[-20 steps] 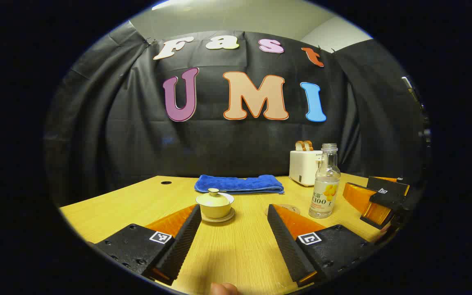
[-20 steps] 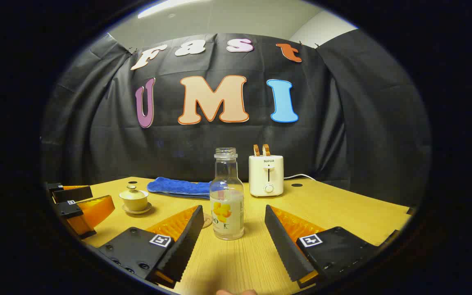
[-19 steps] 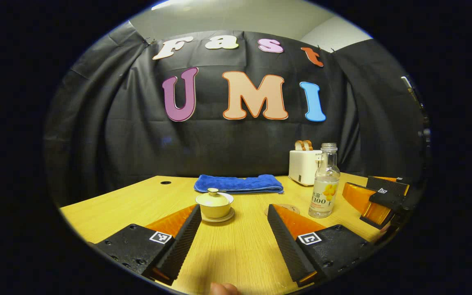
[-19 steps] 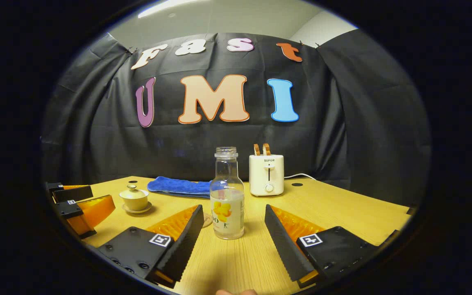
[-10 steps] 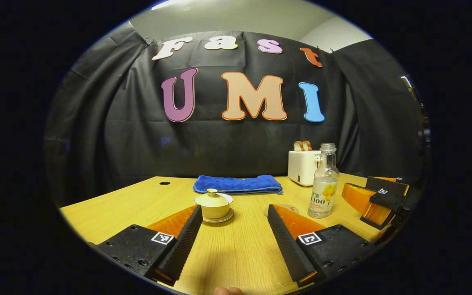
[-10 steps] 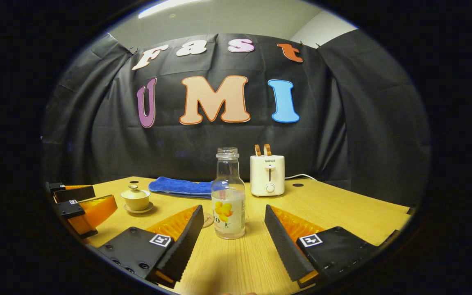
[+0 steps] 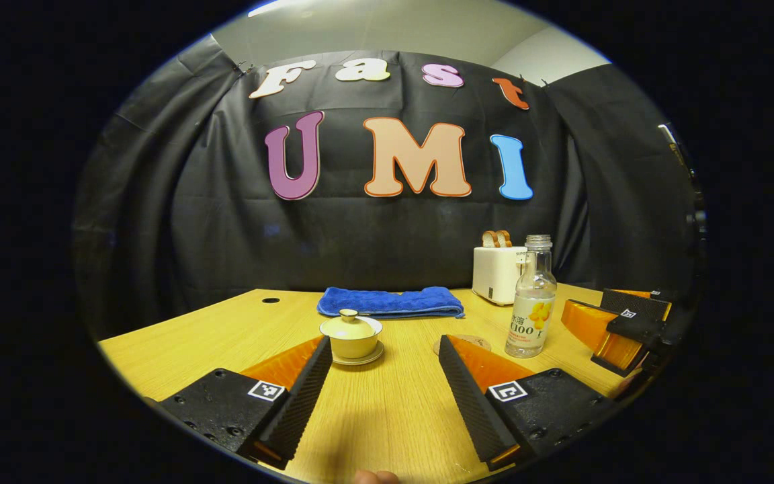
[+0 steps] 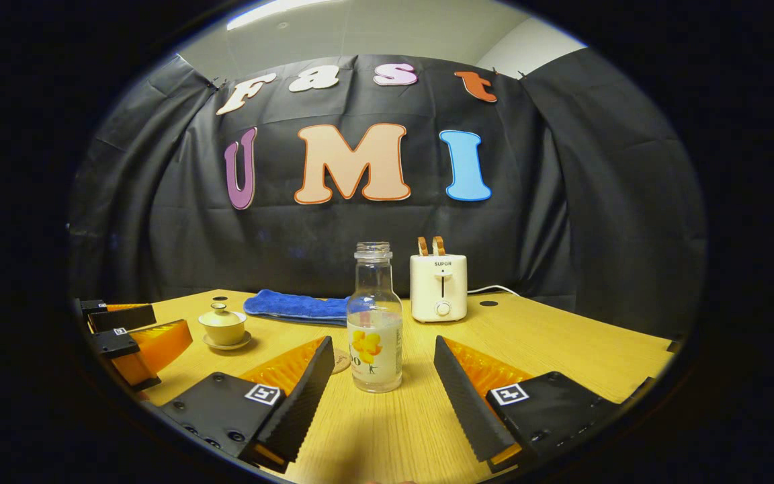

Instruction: Open the teacup lid with one hand, grasp the water bottle and pour water into the teacup with the other hand; after pouring, place the water bottle on the coaster and then close the teacup lid.

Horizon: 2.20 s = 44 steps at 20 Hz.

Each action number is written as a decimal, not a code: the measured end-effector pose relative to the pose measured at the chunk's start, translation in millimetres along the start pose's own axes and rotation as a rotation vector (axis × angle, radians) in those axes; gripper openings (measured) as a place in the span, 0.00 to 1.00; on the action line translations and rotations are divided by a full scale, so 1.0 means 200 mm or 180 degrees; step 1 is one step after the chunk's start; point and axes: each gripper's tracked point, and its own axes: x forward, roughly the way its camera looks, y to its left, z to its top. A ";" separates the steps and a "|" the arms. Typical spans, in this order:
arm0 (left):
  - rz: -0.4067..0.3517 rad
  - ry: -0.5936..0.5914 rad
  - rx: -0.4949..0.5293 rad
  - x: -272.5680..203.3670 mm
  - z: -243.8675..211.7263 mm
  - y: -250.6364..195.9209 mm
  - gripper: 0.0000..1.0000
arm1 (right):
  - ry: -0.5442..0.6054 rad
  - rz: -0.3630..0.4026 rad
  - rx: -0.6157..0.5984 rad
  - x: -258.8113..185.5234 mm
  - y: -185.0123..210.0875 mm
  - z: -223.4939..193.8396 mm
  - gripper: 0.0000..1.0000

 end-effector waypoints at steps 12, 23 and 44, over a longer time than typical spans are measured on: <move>0.0000 -0.0003 -0.0003 0.00 0.00 0.00 0.94 | 0.0001 0.0012 0.0002 0.00 0.01 0.00 0.96; 0.0076 0.0003 0.0000 0.22 -0.01 0.08 0.94 | 0.0009 0.0064 0.0005 0.01 0.01 0.00 0.96; 0.0348 0.0324 0.0102 0.86 -0.11 0.28 0.94 | 0.0004 -0.0029 0.0001 0.07 -0.08 -0.01 0.96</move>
